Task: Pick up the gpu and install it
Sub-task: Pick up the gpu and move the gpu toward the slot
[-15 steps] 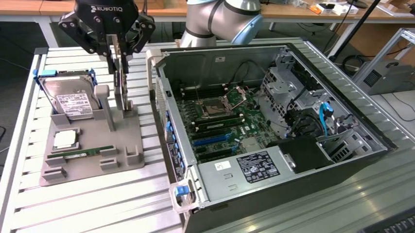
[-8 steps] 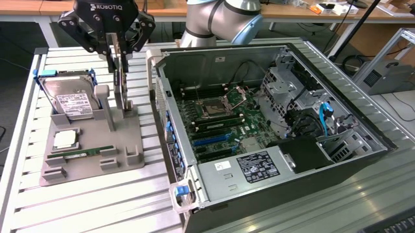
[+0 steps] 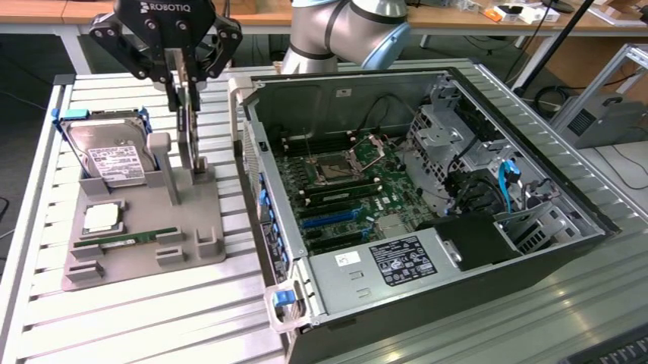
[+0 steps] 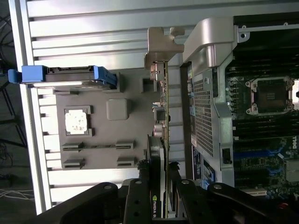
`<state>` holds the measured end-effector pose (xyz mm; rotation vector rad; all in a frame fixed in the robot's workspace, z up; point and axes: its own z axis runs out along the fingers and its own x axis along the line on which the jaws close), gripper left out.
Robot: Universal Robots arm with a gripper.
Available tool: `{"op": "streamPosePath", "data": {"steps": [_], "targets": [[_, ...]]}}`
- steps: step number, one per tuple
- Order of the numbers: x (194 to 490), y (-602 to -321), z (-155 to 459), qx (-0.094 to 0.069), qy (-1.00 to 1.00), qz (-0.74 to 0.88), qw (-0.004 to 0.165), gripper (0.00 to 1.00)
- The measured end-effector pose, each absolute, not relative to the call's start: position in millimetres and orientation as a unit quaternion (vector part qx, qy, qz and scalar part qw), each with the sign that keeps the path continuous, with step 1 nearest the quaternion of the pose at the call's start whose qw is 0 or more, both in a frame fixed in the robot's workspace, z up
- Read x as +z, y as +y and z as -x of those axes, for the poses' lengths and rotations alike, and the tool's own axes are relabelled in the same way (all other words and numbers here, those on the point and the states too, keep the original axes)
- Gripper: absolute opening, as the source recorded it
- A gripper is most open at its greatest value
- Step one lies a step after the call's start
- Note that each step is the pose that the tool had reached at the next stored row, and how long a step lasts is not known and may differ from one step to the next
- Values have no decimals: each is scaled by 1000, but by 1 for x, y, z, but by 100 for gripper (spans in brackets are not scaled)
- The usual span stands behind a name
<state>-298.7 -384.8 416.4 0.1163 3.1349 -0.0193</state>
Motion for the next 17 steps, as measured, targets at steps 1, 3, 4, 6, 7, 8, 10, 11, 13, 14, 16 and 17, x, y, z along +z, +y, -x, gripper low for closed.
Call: {"op": "streamPosePath", "data": {"steps": [1, 3, 4, 6, 7, 8, 10, 11, 13, 14, 16, 17], "targets": [[417, -385, 299, -6, 999, -37, 2, 27], [418, -385, 299, -6, 999, -37, 2, 27], [418, -385, 299, -6, 999, -37, 2, 27], [419, -385, 299, -6, 999, -37, 2, 27], [419, -385, 299, -6, 999, -37, 2, 27], [420, -385, 299, -6, 999, -37, 2, 27], [420, -385, 299, -6, 999, -37, 2, 27], [421, -385, 299, -6, 999, -37, 2, 27], [421, -385, 299, -6, 999, -37, 2, 27], [422, -385, 299, -6, 999, -37, 2, 27], [422, -385, 299, -5, 999, -37, 2, 27], [423, -385, 299, -5, 999, -37, 2, 27]]}}
